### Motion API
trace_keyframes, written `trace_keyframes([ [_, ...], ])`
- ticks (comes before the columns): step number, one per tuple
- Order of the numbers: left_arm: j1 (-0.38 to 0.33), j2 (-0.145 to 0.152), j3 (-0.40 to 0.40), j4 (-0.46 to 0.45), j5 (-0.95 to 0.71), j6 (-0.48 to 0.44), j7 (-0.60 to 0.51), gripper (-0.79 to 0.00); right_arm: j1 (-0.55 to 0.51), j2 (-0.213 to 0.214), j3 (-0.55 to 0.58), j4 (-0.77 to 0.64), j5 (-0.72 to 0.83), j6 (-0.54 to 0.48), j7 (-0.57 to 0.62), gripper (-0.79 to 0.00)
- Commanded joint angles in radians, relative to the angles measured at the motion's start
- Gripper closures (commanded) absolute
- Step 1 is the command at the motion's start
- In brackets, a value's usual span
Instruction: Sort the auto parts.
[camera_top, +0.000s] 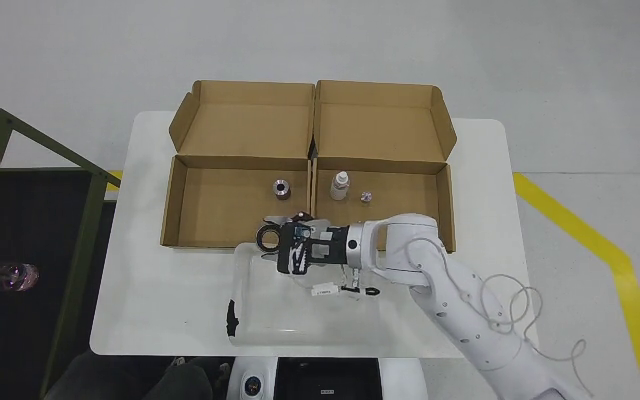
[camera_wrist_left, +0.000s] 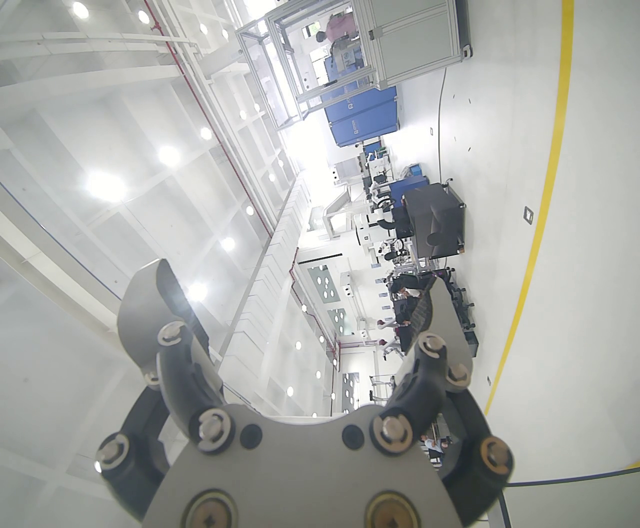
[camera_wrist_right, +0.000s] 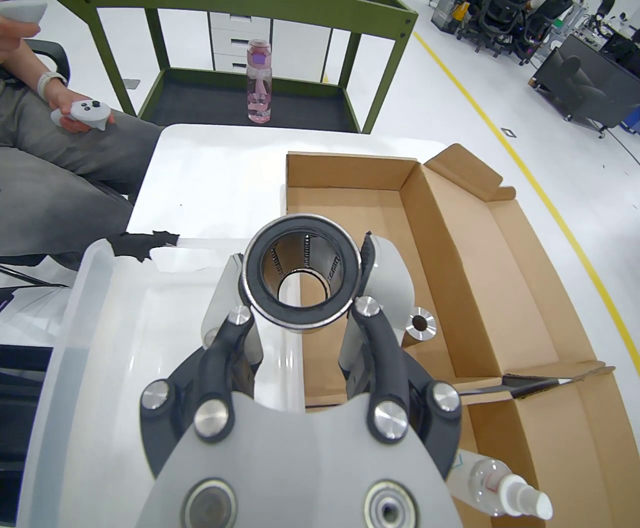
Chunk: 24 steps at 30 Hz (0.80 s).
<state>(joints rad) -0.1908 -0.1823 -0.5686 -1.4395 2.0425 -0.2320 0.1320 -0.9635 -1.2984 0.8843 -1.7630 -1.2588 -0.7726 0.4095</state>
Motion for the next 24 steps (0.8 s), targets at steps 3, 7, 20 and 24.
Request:
trace_keyframes([
  [3, 0.0, 0.0, 0.0, 0.0, 0.0, 0.0, 0.0, -0.785, 0.046, -0.006, -0.004, 0.055, 0.002, 0.023, 0.004, 0.0],
  [7, 0.0, 0.0, 0.0, 0.0, 0.0, 0.0, 0.0, -0.785, 0.084, -0.014, -0.02, 0.115, -0.001, 0.041, 0.008, 0.0],
  [20, 0.0, 0.0, 0.0, 0.0, 0.0, 0.0, 0.0, -0.785, 0.209, -0.057, -0.103, 0.305, 0.046, 0.09, -0.008, 0.0],
  [24, 0.0, 0.0, 0.0, 0.0, 0.0, 0.0, 0.0, -0.785, 0.234, -0.071, -0.128, 0.347, 0.053, 0.104, -0.009, 0.0],
])
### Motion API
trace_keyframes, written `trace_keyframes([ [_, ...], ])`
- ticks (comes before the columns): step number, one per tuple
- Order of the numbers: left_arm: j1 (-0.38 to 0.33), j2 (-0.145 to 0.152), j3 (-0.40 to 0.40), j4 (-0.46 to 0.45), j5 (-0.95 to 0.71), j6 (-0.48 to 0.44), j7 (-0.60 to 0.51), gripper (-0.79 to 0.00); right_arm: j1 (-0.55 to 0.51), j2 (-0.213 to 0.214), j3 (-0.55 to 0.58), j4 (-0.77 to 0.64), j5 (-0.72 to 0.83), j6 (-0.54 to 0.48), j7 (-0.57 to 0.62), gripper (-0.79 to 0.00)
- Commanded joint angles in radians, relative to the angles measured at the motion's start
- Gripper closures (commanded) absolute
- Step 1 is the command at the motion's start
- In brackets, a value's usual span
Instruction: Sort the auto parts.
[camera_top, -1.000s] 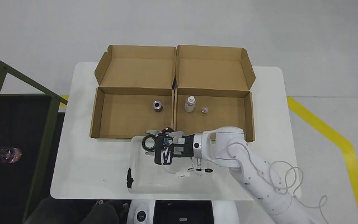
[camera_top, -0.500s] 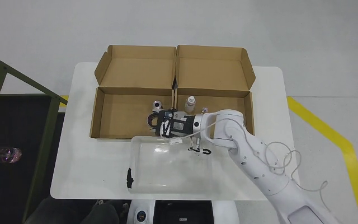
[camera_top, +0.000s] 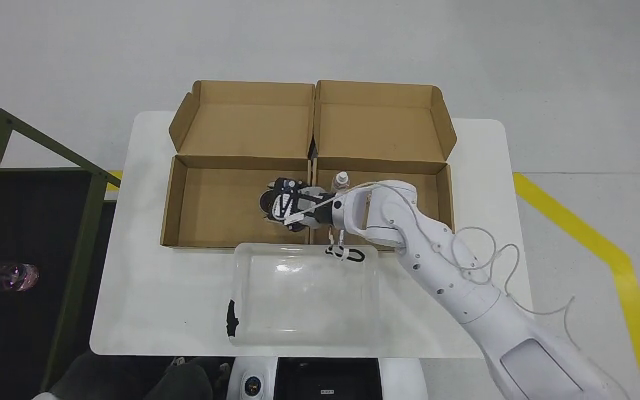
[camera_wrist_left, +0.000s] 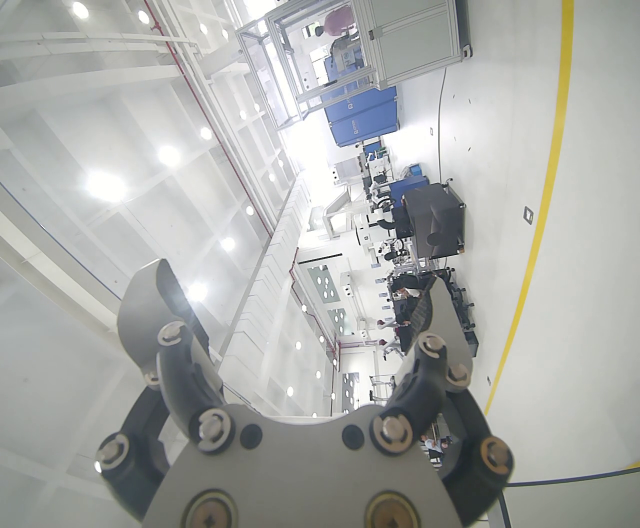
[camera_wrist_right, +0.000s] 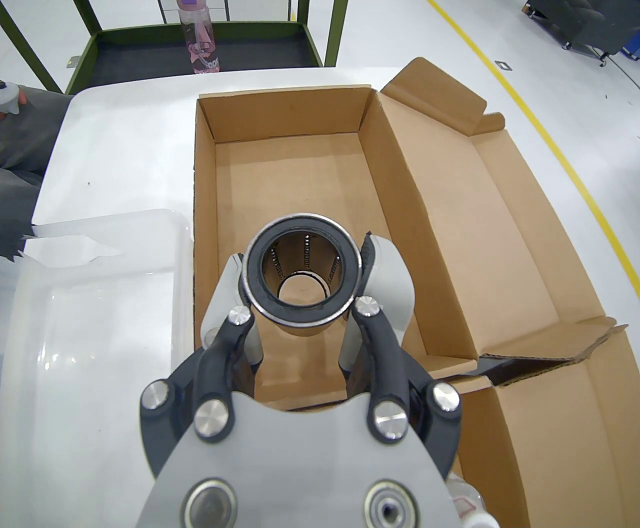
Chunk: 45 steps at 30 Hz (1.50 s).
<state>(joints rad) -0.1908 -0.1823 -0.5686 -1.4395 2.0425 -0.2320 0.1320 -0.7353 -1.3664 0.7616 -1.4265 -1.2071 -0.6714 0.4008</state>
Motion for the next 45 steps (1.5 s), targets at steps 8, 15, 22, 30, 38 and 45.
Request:
trace_keyframes([
  [8, 0.0, 0.0, 0.0, 0.0, 0.0, 0.0, 0.0, -0.785, 0.043, -0.03, -0.054, 0.098, 0.018, 0.015, -0.003, 0.0],
  [15, 0.0, 0.0, 0.0, 0.0, 0.0, 0.0, 0.0, -0.785, 0.069, -0.052, -0.091, 0.171, 0.024, 0.021, 0.002, 0.0],
  [22, 0.0, 0.0, 0.0, 0.0, 0.0, 0.0, 0.0, -0.785, 0.084, -0.072, -0.115, 0.224, 0.03, 0.028, -0.001, -0.012],
  [30, 0.0, 0.0, 0.0, 0.0, 0.0, 0.0, 0.0, -0.785, 0.081, -0.077, -0.107, 0.255, 0.025, 0.027, -0.005, -0.129],
  [38, 0.0, 0.0, 0.0, 0.0, 0.0, 0.0, 0.0, -0.785, 0.066, -0.075, -0.092, 0.254, 0.017, 0.017, -0.001, -0.336],
  [45, 0.0, 0.0, 0.0, 0.0, 0.0, 0.0, 0.0, -0.785, 0.055, -0.07, -0.073, 0.229, 0.005, 0.012, 0.006, -0.391],
])
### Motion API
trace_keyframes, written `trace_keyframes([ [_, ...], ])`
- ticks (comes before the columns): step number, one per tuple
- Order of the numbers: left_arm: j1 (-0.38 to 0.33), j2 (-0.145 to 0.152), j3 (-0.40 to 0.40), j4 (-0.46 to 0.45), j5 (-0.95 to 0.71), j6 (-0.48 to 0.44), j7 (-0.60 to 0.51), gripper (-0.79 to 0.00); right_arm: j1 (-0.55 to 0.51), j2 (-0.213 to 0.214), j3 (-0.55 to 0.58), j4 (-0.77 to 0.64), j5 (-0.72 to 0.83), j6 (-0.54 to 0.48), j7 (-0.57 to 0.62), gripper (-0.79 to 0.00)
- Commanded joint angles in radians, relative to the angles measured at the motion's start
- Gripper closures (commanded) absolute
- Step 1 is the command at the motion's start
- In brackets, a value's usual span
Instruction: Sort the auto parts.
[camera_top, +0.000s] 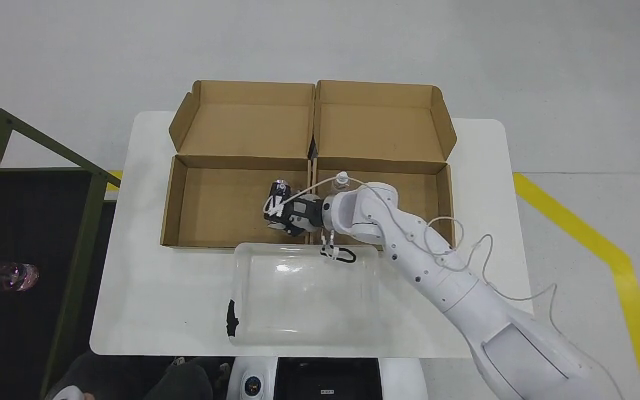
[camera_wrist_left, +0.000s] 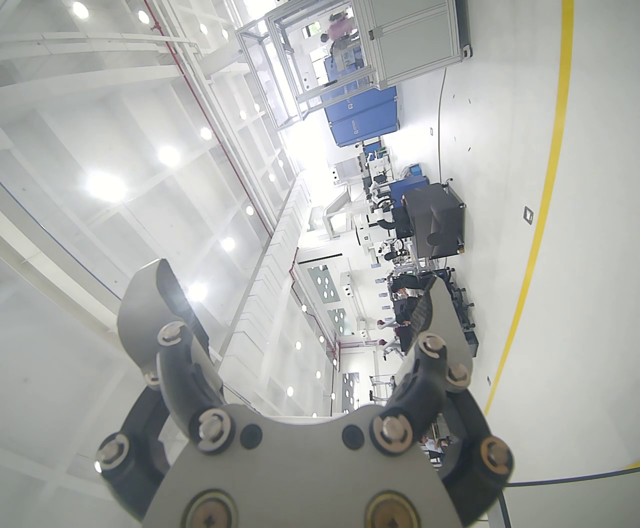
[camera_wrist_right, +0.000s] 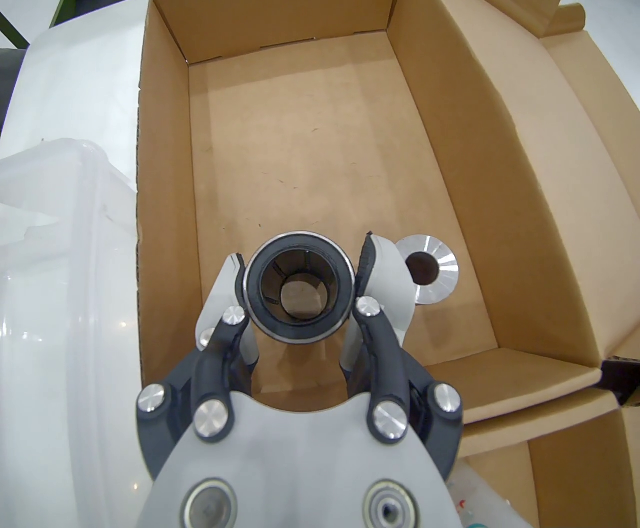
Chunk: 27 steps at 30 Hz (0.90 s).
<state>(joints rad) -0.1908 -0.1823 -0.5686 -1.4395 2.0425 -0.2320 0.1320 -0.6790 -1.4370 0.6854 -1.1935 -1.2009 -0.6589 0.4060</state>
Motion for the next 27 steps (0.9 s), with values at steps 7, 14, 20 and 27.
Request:
trace_keyframes([
  [7, 0.0, 0.0, 0.0, 0.0, 0.0, 0.0, 0.0, -0.785, -0.012, 0.005, 0.022, -0.056, -0.004, -0.014, 0.0, -0.388],
  [14, 0.0, 0.0, 0.0, 0.0, 0.0, 0.0, 0.0, -0.785, -0.029, 0.016, 0.062, -0.144, -0.006, -0.012, 0.002, -0.4],
  [20, 0.0, 0.0, 0.0, 0.0, 0.0, 0.0, 0.0, -0.785, -0.068, 0.035, 0.124, -0.25, -0.013, -0.011, 0.002, -0.4],
  [27, 0.0, 0.0, 0.0, 0.0, 0.0, 0.0, 0.0, -0.785, -0.15, 0.069, 0.227, -0.391, -0.02, -0.036, 0.005, -0.431],
])
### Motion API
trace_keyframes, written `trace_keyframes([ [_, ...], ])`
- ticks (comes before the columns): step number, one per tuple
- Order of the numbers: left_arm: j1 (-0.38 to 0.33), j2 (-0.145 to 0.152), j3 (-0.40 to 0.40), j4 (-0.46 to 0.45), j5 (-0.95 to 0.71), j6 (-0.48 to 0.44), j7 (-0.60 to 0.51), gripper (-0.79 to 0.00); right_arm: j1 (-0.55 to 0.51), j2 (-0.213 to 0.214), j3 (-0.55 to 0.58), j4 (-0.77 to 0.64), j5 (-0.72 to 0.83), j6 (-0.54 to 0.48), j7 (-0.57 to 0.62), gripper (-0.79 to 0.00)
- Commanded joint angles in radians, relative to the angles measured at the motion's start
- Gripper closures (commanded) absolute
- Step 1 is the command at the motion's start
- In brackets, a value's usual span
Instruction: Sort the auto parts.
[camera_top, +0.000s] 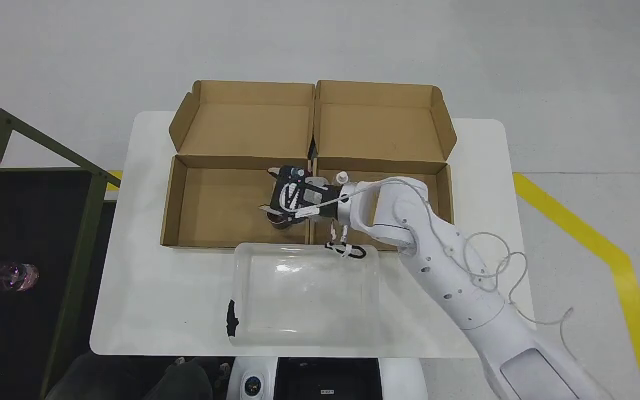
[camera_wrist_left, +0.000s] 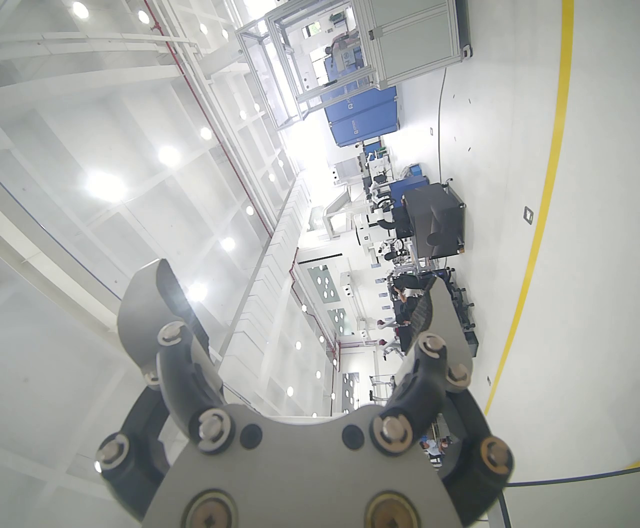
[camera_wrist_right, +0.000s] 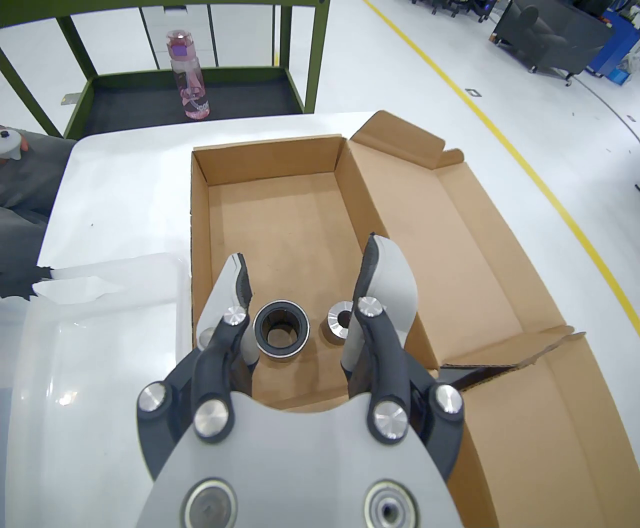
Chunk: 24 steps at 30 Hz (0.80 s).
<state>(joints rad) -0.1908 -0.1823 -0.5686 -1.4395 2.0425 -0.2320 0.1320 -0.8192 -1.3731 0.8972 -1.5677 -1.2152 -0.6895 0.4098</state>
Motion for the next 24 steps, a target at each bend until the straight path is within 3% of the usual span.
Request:
trace_keyframes([
  [1, 0.0, 0.0, 0.0, 0.0, 0.0, 0.0, 0.0, -0.785, -0.022, 0.01, 0.033, -0.037, -0.011, -0.006, 0.0, -0.431],
  [9, 0.0, 0.0, 0.0, 0.0, 0.0, 0.0, 0.0, -0.785, -0.151, 0.054, 0.195, -0.178, -0.027, -0.048, -0.016, -0.533],
  [24, 0.0, 0.0, 0.0, 0.0, 0.0, 0.0, 0.0, -0.785, -0.445, 0.12, 0.488, -0.307, -0.057, -0.113, -0.153, -0.536],
])
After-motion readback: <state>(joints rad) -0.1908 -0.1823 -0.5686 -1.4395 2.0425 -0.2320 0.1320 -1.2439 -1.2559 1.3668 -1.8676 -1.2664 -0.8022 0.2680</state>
